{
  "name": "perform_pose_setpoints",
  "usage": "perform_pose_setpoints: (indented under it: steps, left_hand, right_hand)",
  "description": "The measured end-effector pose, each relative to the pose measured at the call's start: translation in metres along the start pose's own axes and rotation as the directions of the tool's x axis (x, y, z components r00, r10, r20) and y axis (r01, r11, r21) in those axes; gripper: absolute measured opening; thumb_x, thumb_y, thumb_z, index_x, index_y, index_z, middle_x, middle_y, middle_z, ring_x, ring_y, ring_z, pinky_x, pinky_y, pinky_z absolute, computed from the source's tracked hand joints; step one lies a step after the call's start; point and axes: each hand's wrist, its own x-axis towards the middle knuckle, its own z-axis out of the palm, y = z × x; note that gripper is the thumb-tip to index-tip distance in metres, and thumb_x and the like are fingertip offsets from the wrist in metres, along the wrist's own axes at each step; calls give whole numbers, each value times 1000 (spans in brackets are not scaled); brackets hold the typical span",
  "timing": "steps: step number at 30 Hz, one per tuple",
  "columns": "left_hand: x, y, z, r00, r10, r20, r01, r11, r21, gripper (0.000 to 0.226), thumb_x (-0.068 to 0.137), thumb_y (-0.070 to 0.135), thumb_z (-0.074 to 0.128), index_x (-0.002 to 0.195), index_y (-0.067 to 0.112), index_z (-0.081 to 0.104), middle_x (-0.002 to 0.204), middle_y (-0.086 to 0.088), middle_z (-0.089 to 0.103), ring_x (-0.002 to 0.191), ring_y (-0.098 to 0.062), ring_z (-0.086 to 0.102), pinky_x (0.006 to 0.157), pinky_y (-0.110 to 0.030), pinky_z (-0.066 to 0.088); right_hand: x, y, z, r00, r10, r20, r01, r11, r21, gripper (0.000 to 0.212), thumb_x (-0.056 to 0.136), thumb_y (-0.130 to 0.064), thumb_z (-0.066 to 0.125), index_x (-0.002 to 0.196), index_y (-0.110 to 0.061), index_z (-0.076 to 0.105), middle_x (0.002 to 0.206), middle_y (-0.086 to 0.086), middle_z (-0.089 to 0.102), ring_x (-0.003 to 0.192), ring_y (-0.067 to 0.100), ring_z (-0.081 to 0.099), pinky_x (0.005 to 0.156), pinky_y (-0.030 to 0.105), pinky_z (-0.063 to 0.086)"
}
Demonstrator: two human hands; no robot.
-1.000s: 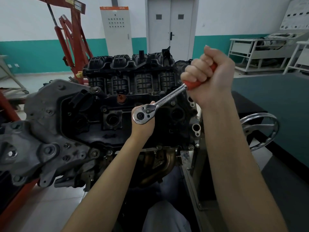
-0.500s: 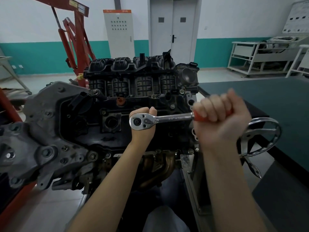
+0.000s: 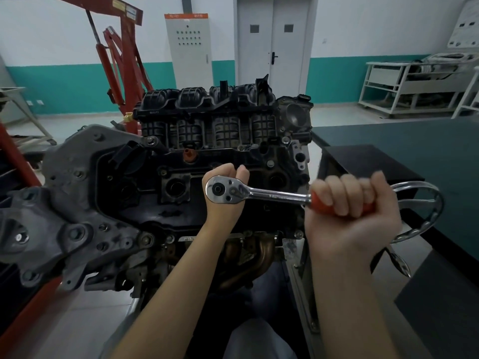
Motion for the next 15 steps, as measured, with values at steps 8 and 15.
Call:
perform_pose_setpoints:
  steps: [8, 15]
  left_hand:
    - [8, -10, 0, 999, -32, -7, 32, 999, 14, 57, 92, 4, 58, 41, 29, 46, 41, 19, 43, 40, 2, 40, 46, -7, 33]
    - [8, -4, -3, 996, -35, 76, 33, 999, 37, 43, 81, 14, 56, 45, 34, 45, 42, 18, 40, 40, 1, 35, 43, -10, 29]
  right_hand:
    - [59, -3, 32, 972, 232, 37, -227, 968, -110, 44, 87, -13, 44, 44, -18, 34, 36, -7, 26, 31, 8, 23, 37, 16, 26]
    - [87, 4, 57, 913, 402, 74, -381, 902, -202, 46, 91, -13, 43, 45, -16, 36, 36, -6, 28, 30, 8, 25, 35, 16, 25]
